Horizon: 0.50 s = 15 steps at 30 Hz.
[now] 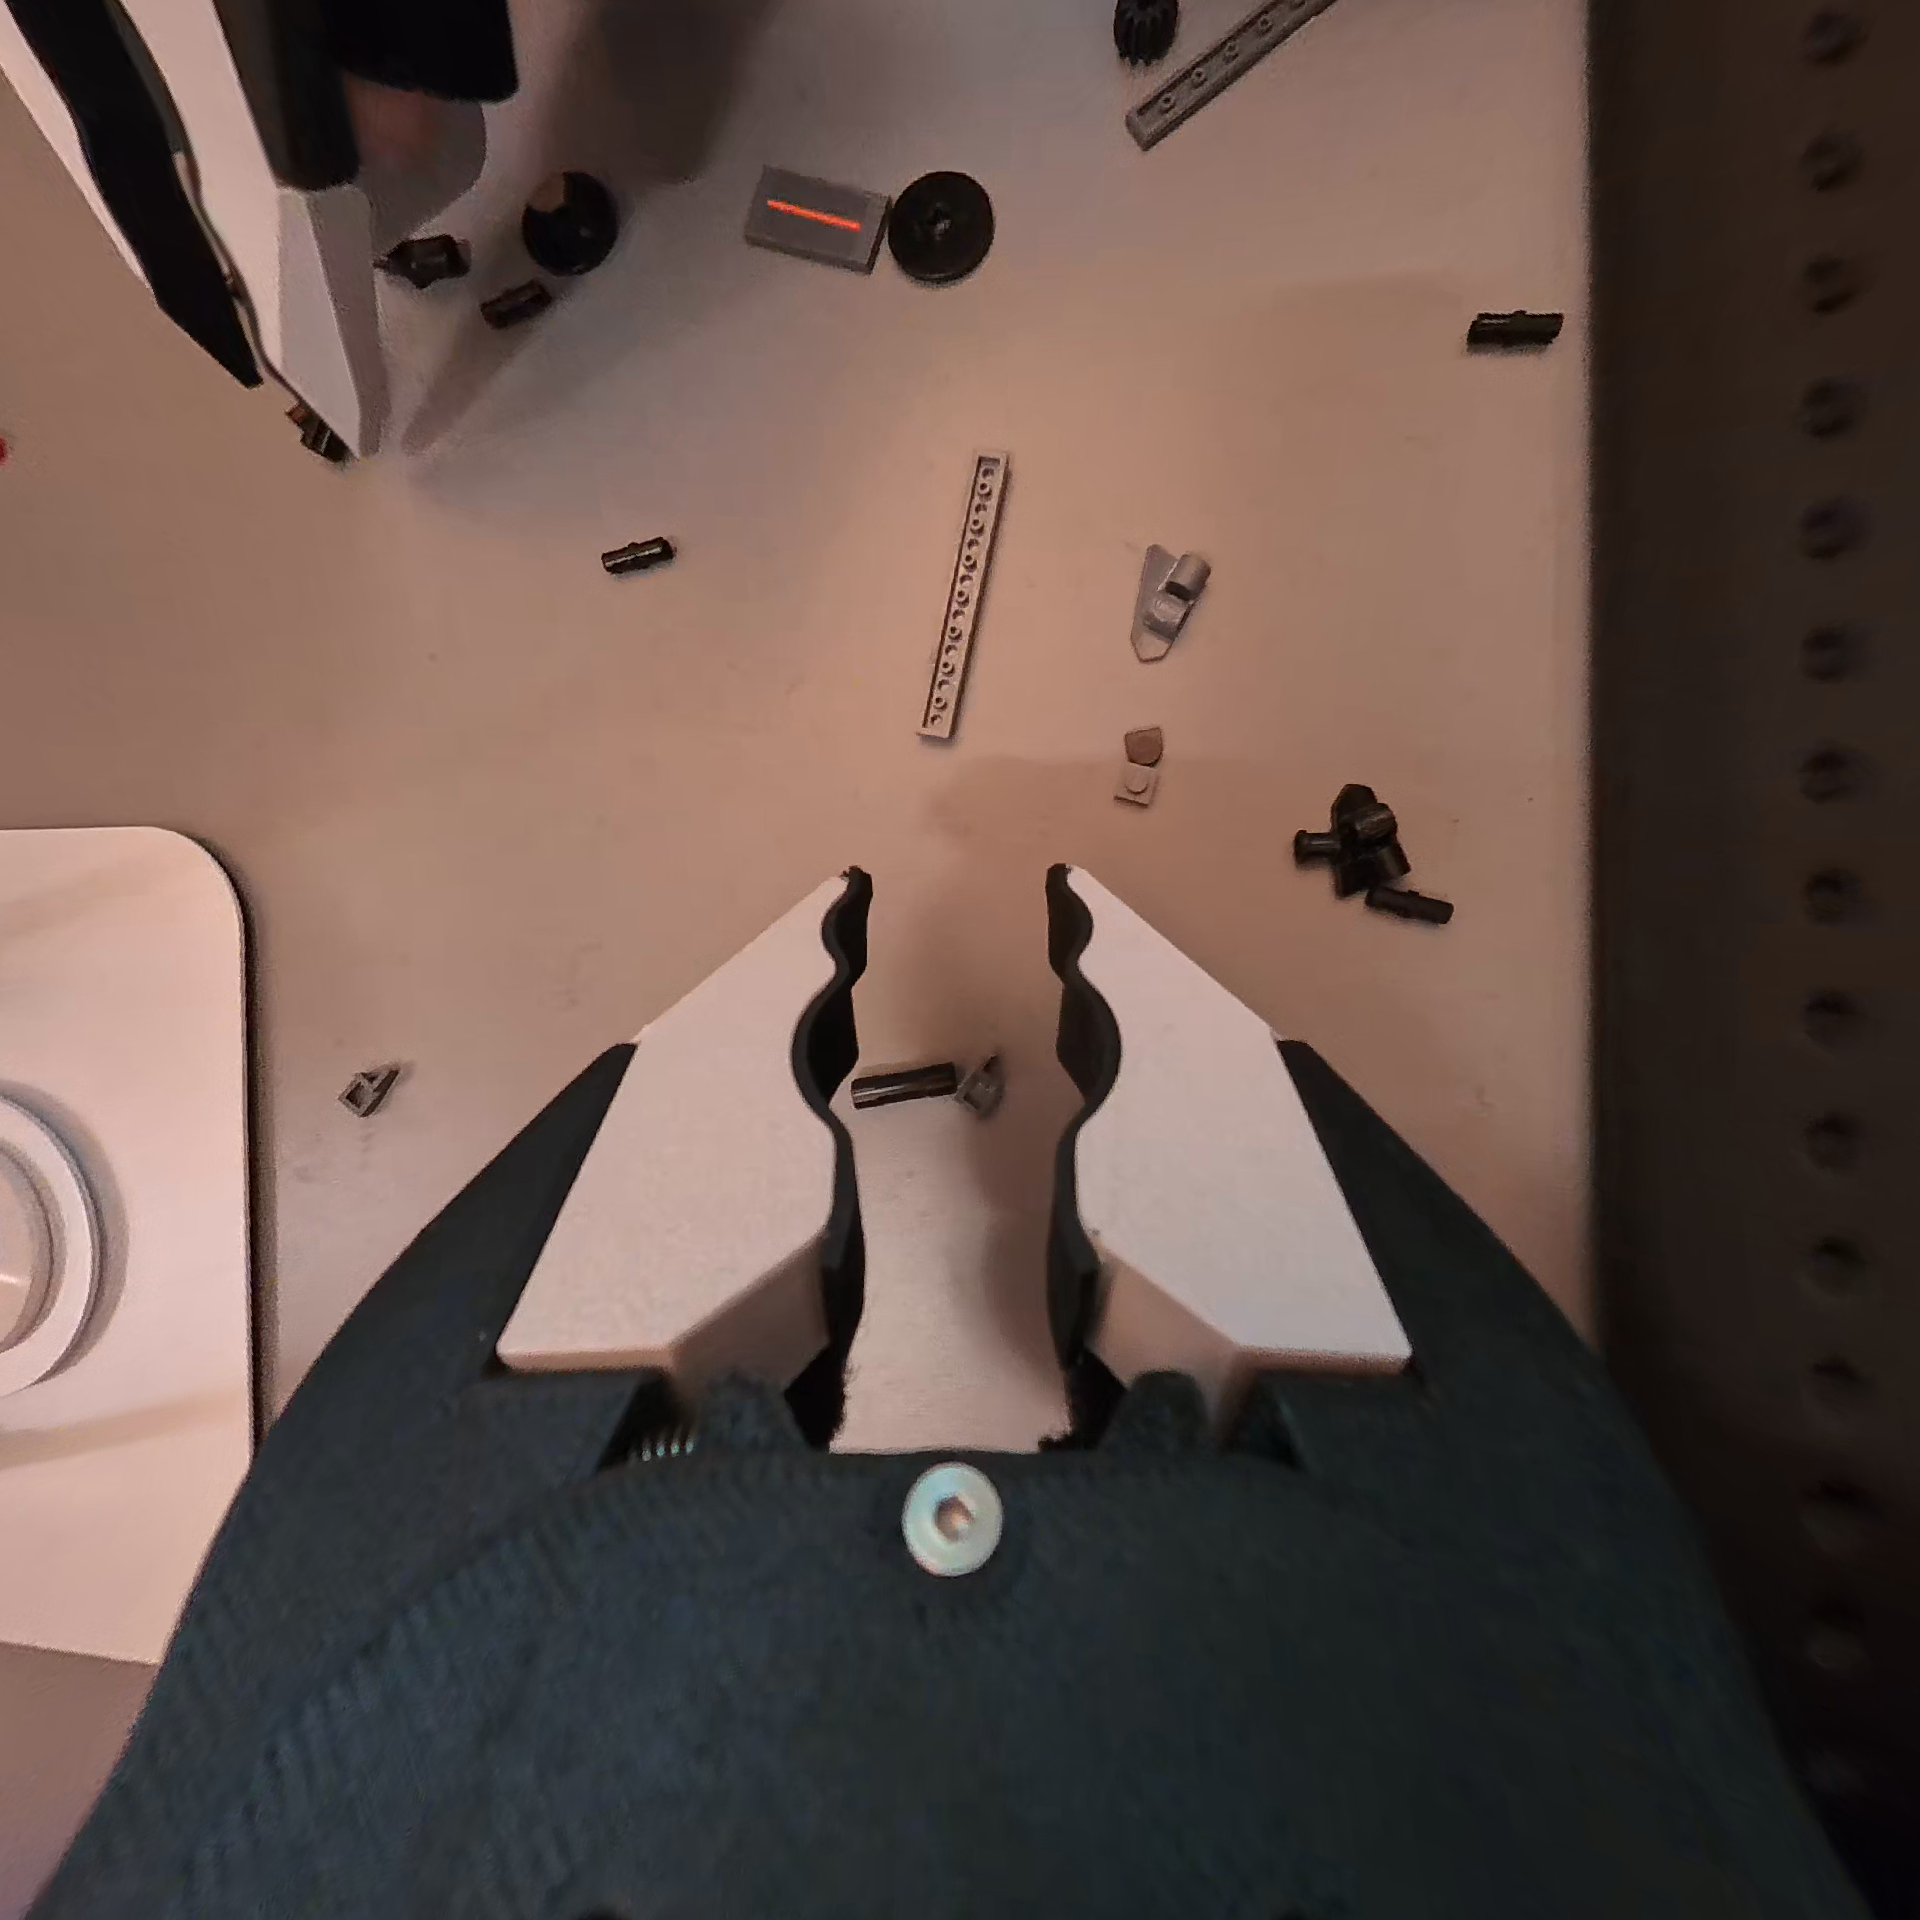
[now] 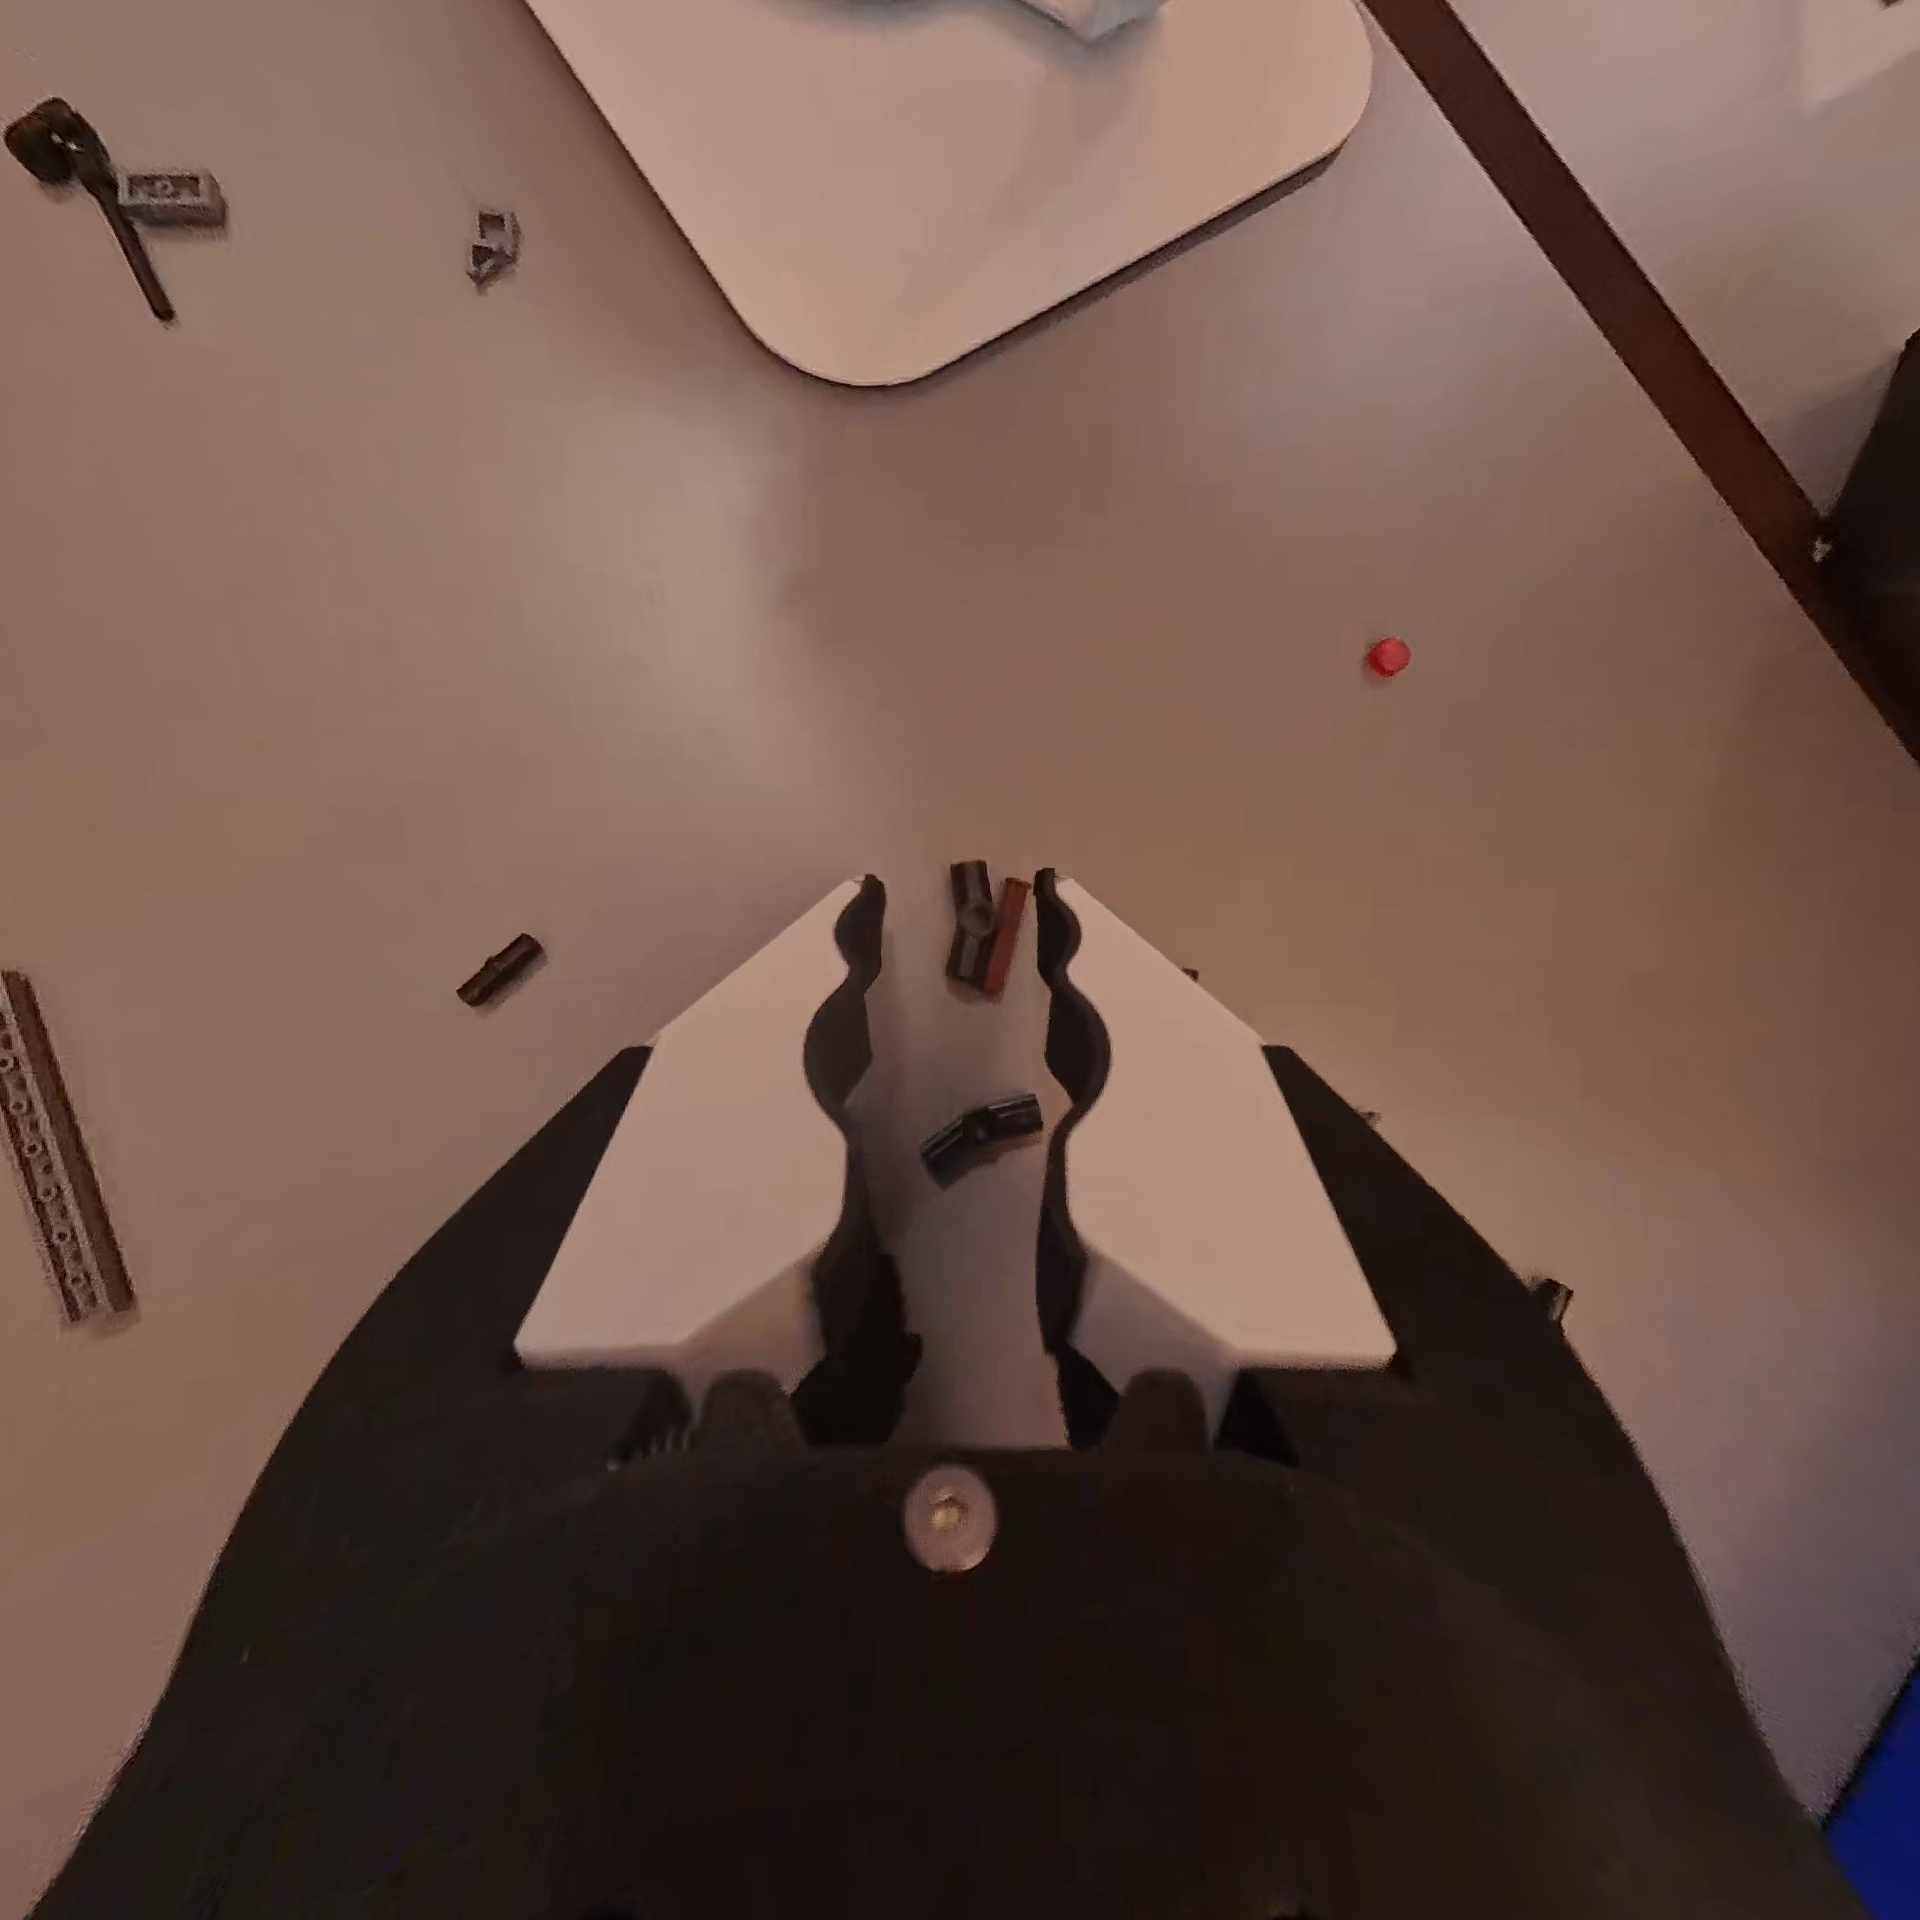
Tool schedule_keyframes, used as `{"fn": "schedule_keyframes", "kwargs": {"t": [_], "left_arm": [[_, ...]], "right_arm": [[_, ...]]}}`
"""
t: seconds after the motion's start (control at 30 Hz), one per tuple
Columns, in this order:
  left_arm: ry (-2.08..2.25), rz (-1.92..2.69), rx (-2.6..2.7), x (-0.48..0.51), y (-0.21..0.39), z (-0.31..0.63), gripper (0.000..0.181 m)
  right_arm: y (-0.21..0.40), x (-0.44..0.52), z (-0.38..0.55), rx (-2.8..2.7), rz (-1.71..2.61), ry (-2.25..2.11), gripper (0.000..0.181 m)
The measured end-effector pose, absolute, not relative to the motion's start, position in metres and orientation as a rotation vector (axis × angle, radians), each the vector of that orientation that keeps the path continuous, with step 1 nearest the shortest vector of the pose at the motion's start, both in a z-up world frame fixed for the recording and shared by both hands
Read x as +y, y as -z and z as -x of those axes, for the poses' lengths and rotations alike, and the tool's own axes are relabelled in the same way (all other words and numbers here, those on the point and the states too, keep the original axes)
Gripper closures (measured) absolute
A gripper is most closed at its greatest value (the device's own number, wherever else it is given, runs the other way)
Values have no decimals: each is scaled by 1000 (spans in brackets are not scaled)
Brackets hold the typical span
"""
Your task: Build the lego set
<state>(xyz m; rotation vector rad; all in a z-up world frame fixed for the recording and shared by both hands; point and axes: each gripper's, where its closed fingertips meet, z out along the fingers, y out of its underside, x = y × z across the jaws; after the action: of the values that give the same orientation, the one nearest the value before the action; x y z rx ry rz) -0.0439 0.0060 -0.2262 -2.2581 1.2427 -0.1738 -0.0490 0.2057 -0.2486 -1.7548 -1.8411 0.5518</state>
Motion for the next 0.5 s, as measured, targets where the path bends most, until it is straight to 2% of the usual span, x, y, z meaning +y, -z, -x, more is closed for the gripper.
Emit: {"fn": "schedule_keyframes", "kwargs": {"t": [0.17, 0.33, 0.5], "left_arm": [[164, 2248, 1234, 8, 225, 45, 149], [140, 2220, 1209, 15, 221, 47, 149], [59, 2155, 1080, 37, 206, 54, 148]], "right_arm": [[258, 204, 47, -1878, 1778, -542, 171], [255, 199, 47, -1884, 1781, -585, 173], [227, 178, 54, -1820, 1764, -868, 175]]}}
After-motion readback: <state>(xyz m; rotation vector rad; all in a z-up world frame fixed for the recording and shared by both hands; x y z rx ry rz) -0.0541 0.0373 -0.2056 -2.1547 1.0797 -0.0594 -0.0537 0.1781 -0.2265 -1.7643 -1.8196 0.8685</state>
